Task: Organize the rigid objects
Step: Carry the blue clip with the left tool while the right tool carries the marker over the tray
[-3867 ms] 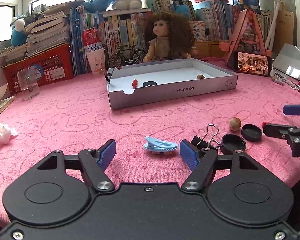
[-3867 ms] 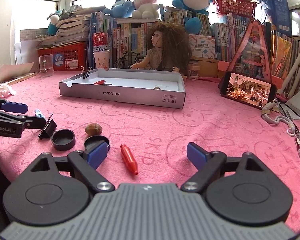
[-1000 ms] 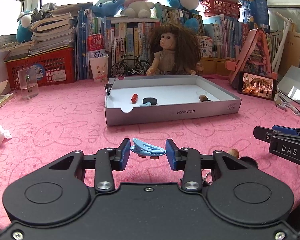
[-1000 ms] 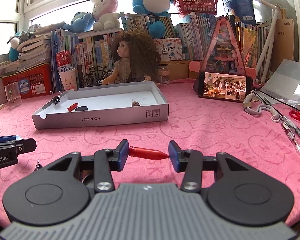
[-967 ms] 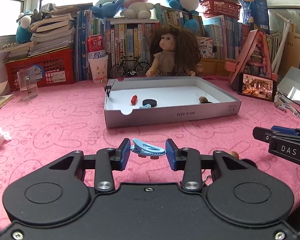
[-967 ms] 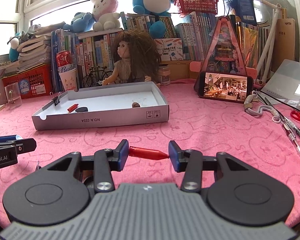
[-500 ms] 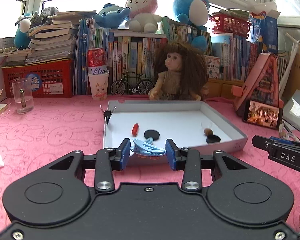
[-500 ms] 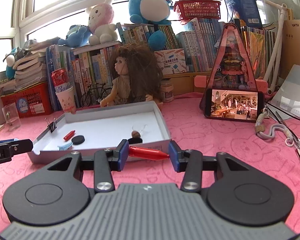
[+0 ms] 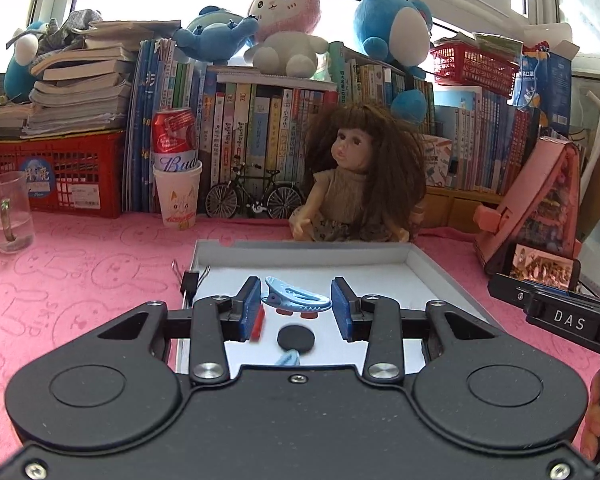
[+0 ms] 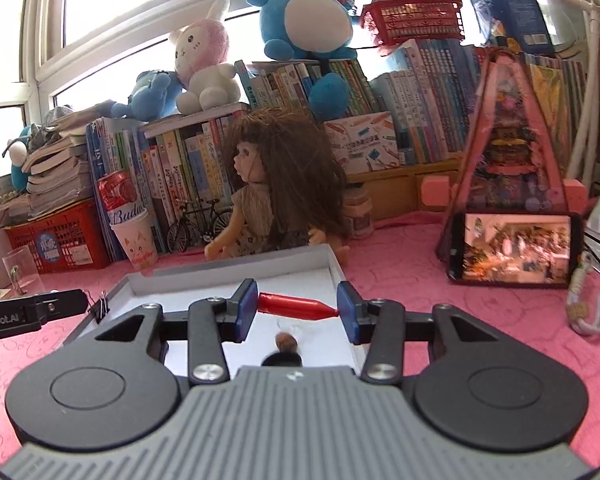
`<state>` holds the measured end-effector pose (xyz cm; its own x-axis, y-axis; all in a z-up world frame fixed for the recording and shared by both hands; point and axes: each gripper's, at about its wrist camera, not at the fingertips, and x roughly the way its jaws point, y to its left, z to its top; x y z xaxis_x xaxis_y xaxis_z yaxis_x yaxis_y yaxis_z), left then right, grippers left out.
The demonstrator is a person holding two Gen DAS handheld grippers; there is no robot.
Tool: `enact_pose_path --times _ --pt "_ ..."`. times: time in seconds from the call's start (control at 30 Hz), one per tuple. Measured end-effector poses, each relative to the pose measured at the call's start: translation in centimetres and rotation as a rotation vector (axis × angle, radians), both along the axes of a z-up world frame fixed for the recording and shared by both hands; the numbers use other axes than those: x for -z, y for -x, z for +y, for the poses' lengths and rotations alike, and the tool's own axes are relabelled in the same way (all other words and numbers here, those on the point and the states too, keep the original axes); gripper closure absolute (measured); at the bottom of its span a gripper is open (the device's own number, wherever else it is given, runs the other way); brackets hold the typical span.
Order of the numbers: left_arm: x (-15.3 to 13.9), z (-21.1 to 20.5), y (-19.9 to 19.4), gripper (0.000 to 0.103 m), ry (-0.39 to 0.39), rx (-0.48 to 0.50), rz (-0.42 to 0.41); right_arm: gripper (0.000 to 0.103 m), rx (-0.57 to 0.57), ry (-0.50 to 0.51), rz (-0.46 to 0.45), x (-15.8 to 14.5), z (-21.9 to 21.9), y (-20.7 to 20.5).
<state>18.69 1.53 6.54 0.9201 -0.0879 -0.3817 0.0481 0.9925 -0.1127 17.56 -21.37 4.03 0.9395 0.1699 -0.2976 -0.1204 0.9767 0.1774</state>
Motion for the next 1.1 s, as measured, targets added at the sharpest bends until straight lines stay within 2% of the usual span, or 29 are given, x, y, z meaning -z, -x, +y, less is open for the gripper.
enact_pose_path --times 0.1,0.2,0.33,0.5,0.63,1.1 --pt "0.1 0.0 -2.3 0.067 0.006 -0.015 0.002 0.055 -0.042 0.011 -0.023 0.1 0.5 -1.7" --pt "0.6 0.1 -4.7 0.067 0.026 -0.028 0.026 0.055 -0.062 0.027 -0.005 0.4 1.1 -3.5" --pt "1.9 0.0 -7.1 0.067 -0.002 -0.053 0.05 0.055 -0.061 0.06 0.014 0.9 1.8 -5.5" --pt "3.4 0.2 -9.3 0.067 -0.013 -0.078 0.086 0.055 -0.061 0.048 0.052 1.3 2.1 -7.5" --pt "4.3 0.2 -10.3 0.067 -0.023 -0.089 0.092 0.055 -0.057 0.05 0.088 1.9 2.2 -8.7" --pt "6.2 0.3 -11.8 0.067 -0.034 -0.096 0.204 0.055 -0.035 0.066 0.223 4.0 2.4 -11.0"
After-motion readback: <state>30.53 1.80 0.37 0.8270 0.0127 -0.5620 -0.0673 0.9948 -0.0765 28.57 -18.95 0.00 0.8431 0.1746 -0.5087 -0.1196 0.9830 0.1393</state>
